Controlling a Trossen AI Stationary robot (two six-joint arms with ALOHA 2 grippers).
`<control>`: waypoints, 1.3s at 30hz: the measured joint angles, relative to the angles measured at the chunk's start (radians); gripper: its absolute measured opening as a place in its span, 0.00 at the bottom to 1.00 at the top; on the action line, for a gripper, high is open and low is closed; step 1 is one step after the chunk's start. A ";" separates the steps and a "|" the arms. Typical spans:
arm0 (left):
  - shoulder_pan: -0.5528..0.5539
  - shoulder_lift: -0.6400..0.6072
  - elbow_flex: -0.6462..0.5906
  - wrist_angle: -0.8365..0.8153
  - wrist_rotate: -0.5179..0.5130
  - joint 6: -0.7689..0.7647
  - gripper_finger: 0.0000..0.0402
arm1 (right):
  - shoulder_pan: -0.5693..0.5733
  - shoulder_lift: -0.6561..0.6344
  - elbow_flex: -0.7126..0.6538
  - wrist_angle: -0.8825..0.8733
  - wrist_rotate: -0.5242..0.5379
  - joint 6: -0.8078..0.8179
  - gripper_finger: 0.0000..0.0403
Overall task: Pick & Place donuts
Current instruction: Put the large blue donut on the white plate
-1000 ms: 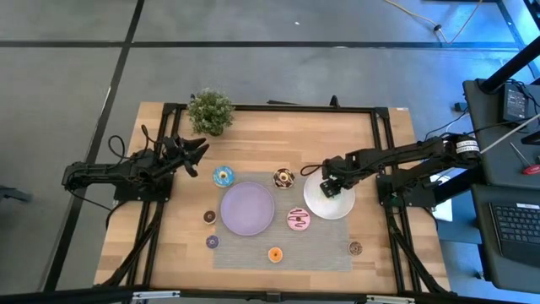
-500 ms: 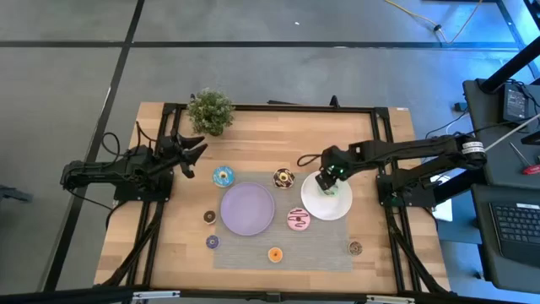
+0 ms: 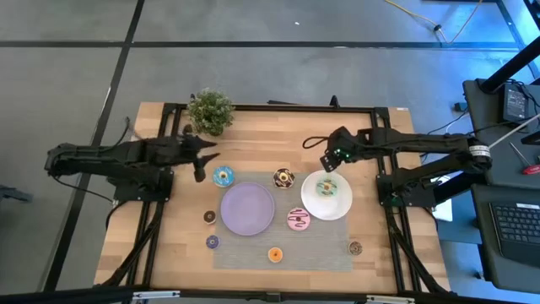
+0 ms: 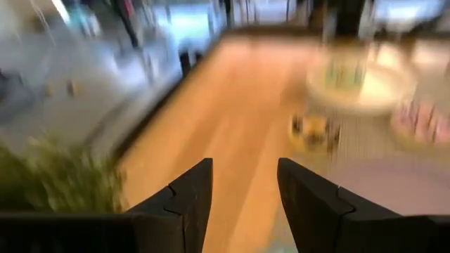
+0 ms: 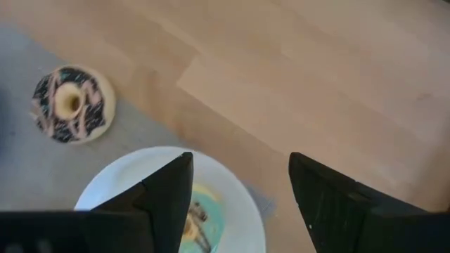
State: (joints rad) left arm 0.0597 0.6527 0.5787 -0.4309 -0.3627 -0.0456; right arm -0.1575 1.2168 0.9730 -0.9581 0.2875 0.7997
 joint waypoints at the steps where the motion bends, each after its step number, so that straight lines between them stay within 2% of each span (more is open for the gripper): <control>1: 0.000 0.040 0.029 -0.061 0.002 -0.025 0.39 | -0.006 0.000 0.000 0.000 0.006 -0.001 0.59; 5: 0.000 0.178 0.090 -0.174 0.042 -0.165 0.39 | -0.027 0.000 0.000 0.000 0.033 -0.001 0.59; 13: 0.001 0.421 0.091 -0.205 0.089 -0.377 0.39 | -0.062 0.000 0.000 0.048 0.034 -0.078 0.59; 18: 0.002 0.533 0.091 -0.205 0.163 -0.499 0.39 | -0.070 0.000 0.000 0.076 0.034 -0.100 0.59; 24: 0.003 0.638 0.091 -0.202 0.120 -0.610 0.39 | -0.070 0.000 0.000 0.091 0.034 -0.129 0.59; 31: 0.036 0.735 0.091 -0.200 0.119 -0.731 0.39 | -0.070 0.000 0.000 0.103 0.034 -0.130 0.59; 39: 0.086 0.786 0.092 -0.197 0.175 -0.746 0.39 | -0.070 0.000 0.000 0.102 0.034 -0.129 0.59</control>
State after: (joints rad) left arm 0.1461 1.4391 0.6710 -0.6277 -0.1879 -0.7912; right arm -0.2272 1.2171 0.9730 -0.8558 0.3214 0.6708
